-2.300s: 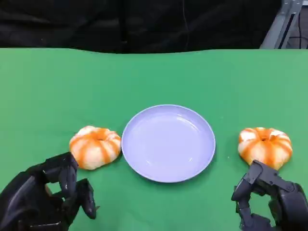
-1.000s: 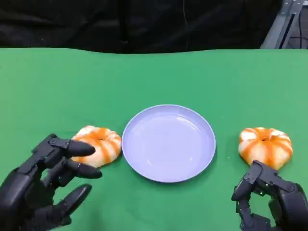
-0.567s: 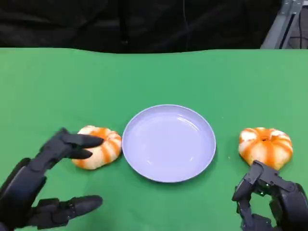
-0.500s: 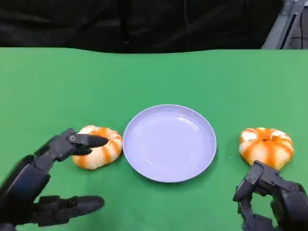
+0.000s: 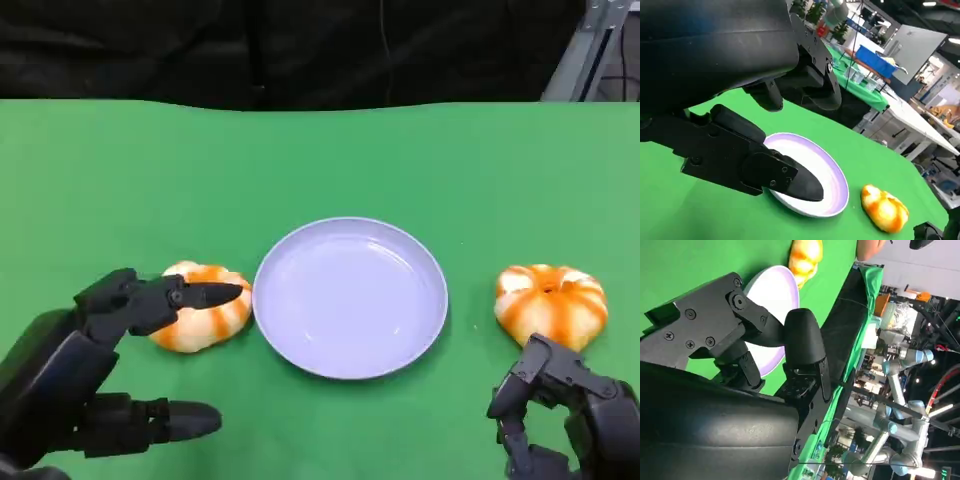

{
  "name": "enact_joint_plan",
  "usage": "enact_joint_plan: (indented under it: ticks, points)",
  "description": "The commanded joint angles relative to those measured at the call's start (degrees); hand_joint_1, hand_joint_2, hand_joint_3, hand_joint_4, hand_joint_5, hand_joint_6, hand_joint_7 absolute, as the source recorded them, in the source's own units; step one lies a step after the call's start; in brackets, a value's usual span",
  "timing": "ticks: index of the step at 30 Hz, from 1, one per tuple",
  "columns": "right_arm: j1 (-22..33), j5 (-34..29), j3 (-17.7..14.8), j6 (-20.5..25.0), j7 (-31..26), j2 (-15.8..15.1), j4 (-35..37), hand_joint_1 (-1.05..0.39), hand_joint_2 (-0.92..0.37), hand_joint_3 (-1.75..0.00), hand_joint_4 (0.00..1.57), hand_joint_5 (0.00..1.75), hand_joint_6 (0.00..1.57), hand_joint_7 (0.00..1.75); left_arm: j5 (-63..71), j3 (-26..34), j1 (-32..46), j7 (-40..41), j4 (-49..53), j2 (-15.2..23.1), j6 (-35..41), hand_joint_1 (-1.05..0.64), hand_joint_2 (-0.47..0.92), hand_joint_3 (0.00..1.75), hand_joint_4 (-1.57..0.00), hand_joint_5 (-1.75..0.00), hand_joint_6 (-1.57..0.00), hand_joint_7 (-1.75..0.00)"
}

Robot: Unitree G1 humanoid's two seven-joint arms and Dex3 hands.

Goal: Grasp the bread from the table and place it into the plate.

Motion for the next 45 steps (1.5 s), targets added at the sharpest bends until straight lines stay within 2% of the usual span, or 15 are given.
enact_joint_plan:
  ticks: [1, 2, 4, 6, 9, 15, 21, 30, 45]
  points:
    - [0.0, 0.6, -0.4, -0.2, -0.1, -0.4, 0.2, -0.11, -0.57, -1.10, 0.83, 1.75, 0.71, 1.60, 6.0, -1.2, -4.0, 2.1, 3.0, 3.9, -1.7, -0.71, 0.85, 0.00, -0.21, -0.83, -0.50, -0.29]
    - [-0.1, 0.2, -0.4, -0.4, -0.4, -0.2, 0.2, -0.10, -0.57, -1.10, 0.83, 1.75, 0.71, 1.60, 13.6, -3.5, -9.1, 4.7, 8.9, 6.5, -3.1, -0.71, 0.77, 0.00, -0.17, -0.75, -0.54, -0.22]
    - [-0.2, -0.2, -0.3, -0.6, -0.8, 0.1, 0.3, -0.10, -0.57, -1.11, 0.83, 1.75, 0.71, 1.60, 22.6, -6.5, -15.1, 8.4, 16.3, 9.4, -4.9, -0.70, 0.74, 0.00, -0.20, -0.53, -0.58, -0.08]
    - [-0.2, -0.4, -0.4, -0.7, -0.8, 0.2, 0.4, -0.10, -0.56, -1.12, 0.82, 1.75, 0.71, 1.60, 24.3, -7.6, -16.3, 10.6, 18.6, 10.0, -5.7, -0.70, 0.73, 0.00, -0.23, -0.43, -0.60, -0.03]
    - [-0.2, -0.4, -0.4, -0.7, -0.9, 0.2, 0.4, -0.10, -0.56, -1.13, 0.82, 1.75, 0.71, 1.60, 25.0, -8.7, -17.1, 12.8, 20.2, 10.9, -6.3, -0.70, 0.73, 0.00, -0.25, -0.39, -0.60, -0.02]
    - [0.0, 0.4, -0.2, -0.4, -0.5, 0.3, 0.1, -0.11, -0.55, -1.14, 0.82, 1.75, 0.72, 1.61, 32.0, -15.3, -23.7, 15.1, 28.8, 10.5, -2.0, -0.76, 0.79, 0.00, -0.32, -0.16, -0.54, 0.00]
    - [0.2, 0.3, -0.2, -0.2, -0.5, 0.3, -0.2, -0.11, -0.54, -1.15, 0.83, 1.75, 0.72, 1.61, 32.1, -17.1, -24.6, 16.6, 29.9, 11.1, -0.9, -0.76, 0.79, 0.00, -0.34, -0.11, -0.54, 0.00]
    - [0.4, -0.2, -0.2, -0.1, -0.9, 0.5, -0.6, -0.12, -0.53, -1.17, 0.82, 1.75, 0.72, 1.60, 35.3, -22.4, -29.7, 19.4, 37.9, 8.6, 6.8, -0.80, 0.83, 0.01, -0.34, -0.06, -0.49, 0.00]
    - [0.3, -0.4, 0.0, -0.6, -1.2, 0.7, -0.3, -0.12, -0.53, -1.17, 0.82, 1.75, 0.72, 1.60, 35.4, -27.8, -36.2, 25.2, 49.5, 6.6, 12.2, -0.83, 0.88, 0.01, -0.35, -0.02, -0.46, 0.00]
